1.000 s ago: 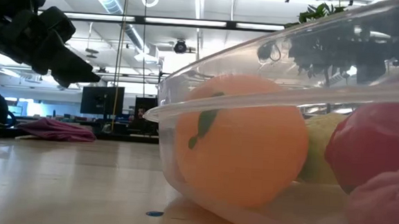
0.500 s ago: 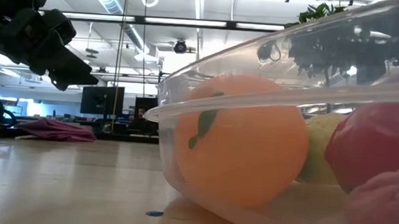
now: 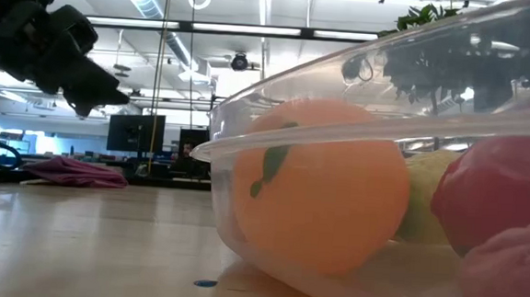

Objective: Pick and placing Produce into tupperware
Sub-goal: Return to Home Position

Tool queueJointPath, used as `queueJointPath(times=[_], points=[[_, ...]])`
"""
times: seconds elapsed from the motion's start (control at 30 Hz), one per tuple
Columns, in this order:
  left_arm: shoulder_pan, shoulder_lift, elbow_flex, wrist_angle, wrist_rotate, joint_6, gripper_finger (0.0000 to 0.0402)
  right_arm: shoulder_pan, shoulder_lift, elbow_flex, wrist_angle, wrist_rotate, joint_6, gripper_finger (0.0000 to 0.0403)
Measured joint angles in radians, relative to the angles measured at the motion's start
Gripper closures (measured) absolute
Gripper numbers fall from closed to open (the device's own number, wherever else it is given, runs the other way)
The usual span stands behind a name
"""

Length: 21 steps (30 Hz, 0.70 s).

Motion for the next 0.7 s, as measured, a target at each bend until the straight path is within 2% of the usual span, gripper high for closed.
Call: queueJointPath(times=[0.37, 0.57, 0.7], points=[[-0.056, -0.159, -0.001, 0.004, 0.001, -0.001, 0.0196, 0.0, -0.048, 0.0, -0.002, 0.0, 0.0, 0.0157], [-0.056, -0.2, -0.001, 0.004, 0.0, 0.0, 0.0195, 0.0, -0.16, 0.0, 0.001, 0.0, -0.001, 0.0157], [-0.056, -0.2, -0.001, 0.006, 0.0, 0.0, 0.0192, 0.0, -0.172, 0.0, 0.025, -0.002, 0.0, 0.0157]])
